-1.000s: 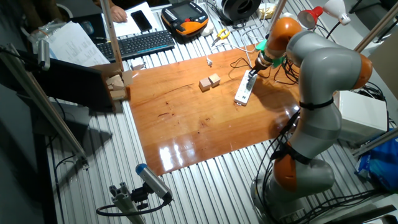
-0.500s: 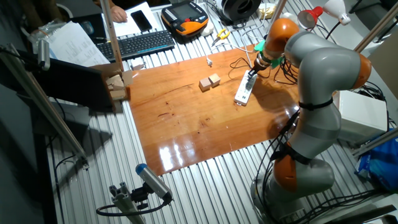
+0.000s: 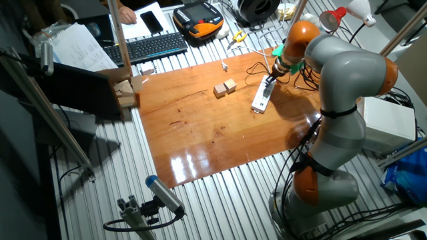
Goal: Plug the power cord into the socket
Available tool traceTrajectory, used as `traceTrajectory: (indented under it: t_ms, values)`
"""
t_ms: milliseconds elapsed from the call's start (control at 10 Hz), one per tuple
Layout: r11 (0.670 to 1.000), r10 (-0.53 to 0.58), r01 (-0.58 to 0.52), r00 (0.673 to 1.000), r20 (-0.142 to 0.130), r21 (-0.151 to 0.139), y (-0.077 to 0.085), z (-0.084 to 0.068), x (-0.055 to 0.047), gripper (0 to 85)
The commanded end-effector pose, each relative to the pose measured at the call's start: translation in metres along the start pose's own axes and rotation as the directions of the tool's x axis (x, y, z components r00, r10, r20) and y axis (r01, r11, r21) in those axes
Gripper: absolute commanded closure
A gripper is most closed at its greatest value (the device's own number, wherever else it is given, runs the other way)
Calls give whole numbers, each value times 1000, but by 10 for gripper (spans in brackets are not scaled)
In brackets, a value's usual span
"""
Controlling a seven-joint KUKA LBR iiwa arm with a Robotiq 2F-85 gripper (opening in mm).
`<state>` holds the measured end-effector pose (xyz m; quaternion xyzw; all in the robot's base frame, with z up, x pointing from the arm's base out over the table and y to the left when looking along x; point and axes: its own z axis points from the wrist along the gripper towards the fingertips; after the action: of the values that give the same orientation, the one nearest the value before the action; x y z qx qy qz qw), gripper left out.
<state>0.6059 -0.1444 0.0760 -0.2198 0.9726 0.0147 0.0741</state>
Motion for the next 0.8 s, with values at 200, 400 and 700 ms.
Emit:
traceTrajectory:
  t_ms: [200, 400, 700]
  values:
    - [1000, 0, 0, 1000, 0, 0, -1, 0, 0, 850]
    - [1000, 0, 0, 1000, 0, 0, -2, 1, 2, 850]
    - [1000, 1, -1, 1000, 0, -7, -3, -2, 6, 850]
